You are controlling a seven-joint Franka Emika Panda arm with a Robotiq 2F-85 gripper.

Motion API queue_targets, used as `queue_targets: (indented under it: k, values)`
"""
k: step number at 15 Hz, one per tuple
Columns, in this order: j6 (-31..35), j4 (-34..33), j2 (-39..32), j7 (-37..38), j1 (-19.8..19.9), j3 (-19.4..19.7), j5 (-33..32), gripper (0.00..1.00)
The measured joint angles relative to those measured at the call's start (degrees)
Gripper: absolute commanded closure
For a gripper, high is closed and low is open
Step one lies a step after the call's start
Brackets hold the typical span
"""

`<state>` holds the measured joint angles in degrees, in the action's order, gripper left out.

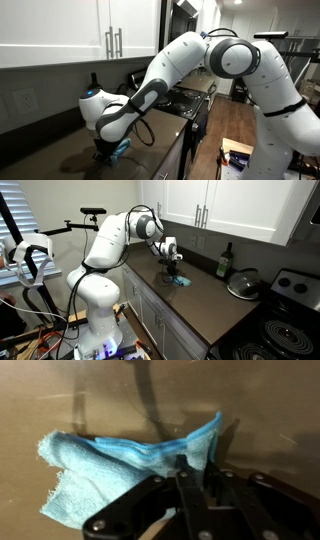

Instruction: Use the blue towel to wipe the counter top

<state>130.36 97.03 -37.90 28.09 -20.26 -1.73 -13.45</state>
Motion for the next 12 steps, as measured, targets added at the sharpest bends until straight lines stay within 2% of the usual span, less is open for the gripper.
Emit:
queue_targets:
  k: [7,12]
  values:
    - [-2.3,-9.5,-5.5,2.1,0.4,4.1,0.5,0.97]
    - [-2.2,-11.8,-7.1,5.0,4.0,8.0,3.2,0.97]
